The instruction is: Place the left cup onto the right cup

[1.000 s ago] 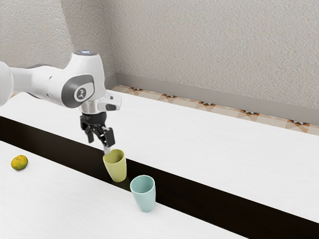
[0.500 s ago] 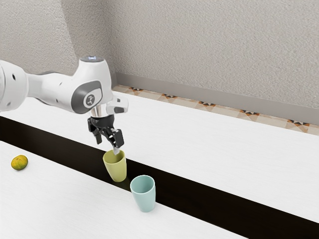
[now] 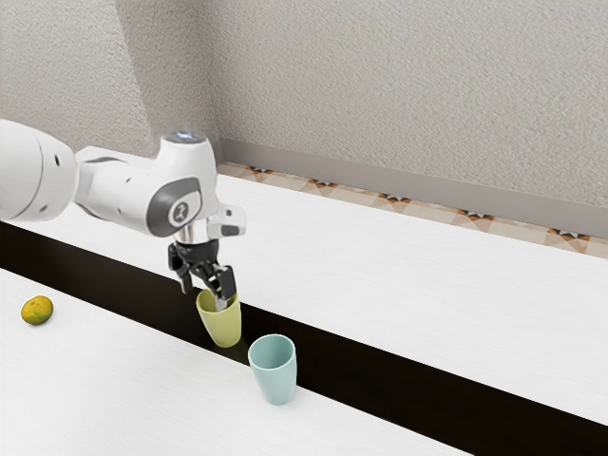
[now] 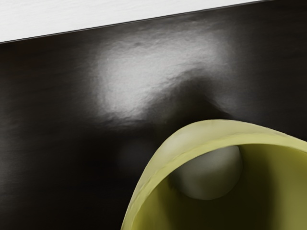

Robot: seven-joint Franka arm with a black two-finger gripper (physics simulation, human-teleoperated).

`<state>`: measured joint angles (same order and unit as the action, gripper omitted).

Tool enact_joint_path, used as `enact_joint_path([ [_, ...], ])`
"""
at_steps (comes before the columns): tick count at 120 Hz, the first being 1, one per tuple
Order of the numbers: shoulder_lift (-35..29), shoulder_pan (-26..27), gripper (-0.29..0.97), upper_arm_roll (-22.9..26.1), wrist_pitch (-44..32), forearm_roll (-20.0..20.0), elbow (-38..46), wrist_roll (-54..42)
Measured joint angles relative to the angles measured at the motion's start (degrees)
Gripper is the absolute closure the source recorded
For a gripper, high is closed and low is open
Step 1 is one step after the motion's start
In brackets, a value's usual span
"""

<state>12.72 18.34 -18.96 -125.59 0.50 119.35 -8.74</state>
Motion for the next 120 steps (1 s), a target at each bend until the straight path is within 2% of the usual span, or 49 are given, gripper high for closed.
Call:
enact_joint_path([
  [9,0.42,0.22,0.04,0.02,-0.38,0.37,0.01,0.09],
  [30,0.74,0.31,0.46,-0.01,-1.07,0.69,-0.03,0.16],
  [48,1.15,0.38,0.65,0.05,-1.34,0.80,-0.13,0.27],
  [81,0.59,0.86,0.76,0.06,-1.45,0.63,-0.33,0.41],
  [120,-6.39,2.70,0.78,-0.28,1.05,-0.43,-0.80,0.55],
])
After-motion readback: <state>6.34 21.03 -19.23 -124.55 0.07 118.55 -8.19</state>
